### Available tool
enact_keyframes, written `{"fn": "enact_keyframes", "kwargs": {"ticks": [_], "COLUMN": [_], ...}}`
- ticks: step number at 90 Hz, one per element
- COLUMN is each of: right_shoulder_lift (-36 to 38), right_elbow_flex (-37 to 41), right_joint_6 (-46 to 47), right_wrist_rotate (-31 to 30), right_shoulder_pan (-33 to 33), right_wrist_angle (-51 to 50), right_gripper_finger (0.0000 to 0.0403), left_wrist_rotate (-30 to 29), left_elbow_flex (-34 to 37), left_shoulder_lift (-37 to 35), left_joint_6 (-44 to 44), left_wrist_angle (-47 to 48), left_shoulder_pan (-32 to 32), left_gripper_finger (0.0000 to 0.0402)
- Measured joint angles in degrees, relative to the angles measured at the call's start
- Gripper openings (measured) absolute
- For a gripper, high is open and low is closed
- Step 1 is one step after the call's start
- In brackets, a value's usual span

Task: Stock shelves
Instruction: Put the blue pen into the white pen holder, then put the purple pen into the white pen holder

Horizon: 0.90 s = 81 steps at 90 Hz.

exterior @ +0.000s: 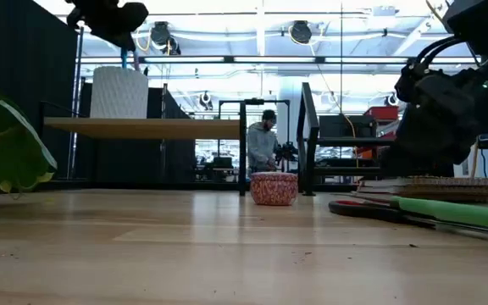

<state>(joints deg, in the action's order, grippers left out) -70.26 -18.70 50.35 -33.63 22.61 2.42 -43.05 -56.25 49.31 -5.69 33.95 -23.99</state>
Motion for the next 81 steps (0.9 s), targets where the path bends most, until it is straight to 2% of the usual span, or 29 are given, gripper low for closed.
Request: {"fn": "enact_keyframes", "kwargs": {"ticks": [22, 36, 46, 55, 61, 66, 81], "right_shoulder_lift": [0.38, 3.35, 6.73, 9.40, 10.93, 11.85, 12.68], "right_elbow_flex": [0.00, -0.11, -0.11, -0.11, -0.47, -1.57, -7.52], "right_joint_6": [-1.83, -3.35, -1.87, 0.00, 1.40, 2.51, 8.70], "right_wrist_rotate": [1.88, 9.47, 17.78, 24.40, 27.07, 28.38, 29.30], "right_shoulder_pan": [0.00, 0.00, 0.00, 0.00, 0.02, 0.02, 0.02], "right_wrist_angle": [-0.74, -2.22, -6.15, -11.10, -15.86, -21.11, -40.92], "right_gripper_finger": [0.0235, 0.0235, 0.0235, 0.0235, 0.0235, 0.0235, 0.0235], "left_wrist_rotate": [1.60, 8.12, 16.60, 25.97, 29.93, 31.62, 31.71], "left_elbow_flex": [-2.54, -8.03, -9.64, -9.70, -9.70, -9.70, -9.70], "left_shoulder_lift": [-0.71, -0.84, -0.70, 0.27, 1.32, 2.76, 7.64], "left_joint_6": [2.43, 3.44, 3.51, 4.66, 4.94, 4.94, 4.66], "left_wrist_angle": [0.16, -0.24, -1.16, -3.05, -3.70, -4.10, -4.00], "left_shoulder_pan": [0.00, 0.11, 0.22, 1.31, 2.46, 3.59, 6.76], "left_gripper_finger": [0.0147, 0.0191, 0.0205, 0.0206, 0.0204, 0.0202, 0.0198]}}
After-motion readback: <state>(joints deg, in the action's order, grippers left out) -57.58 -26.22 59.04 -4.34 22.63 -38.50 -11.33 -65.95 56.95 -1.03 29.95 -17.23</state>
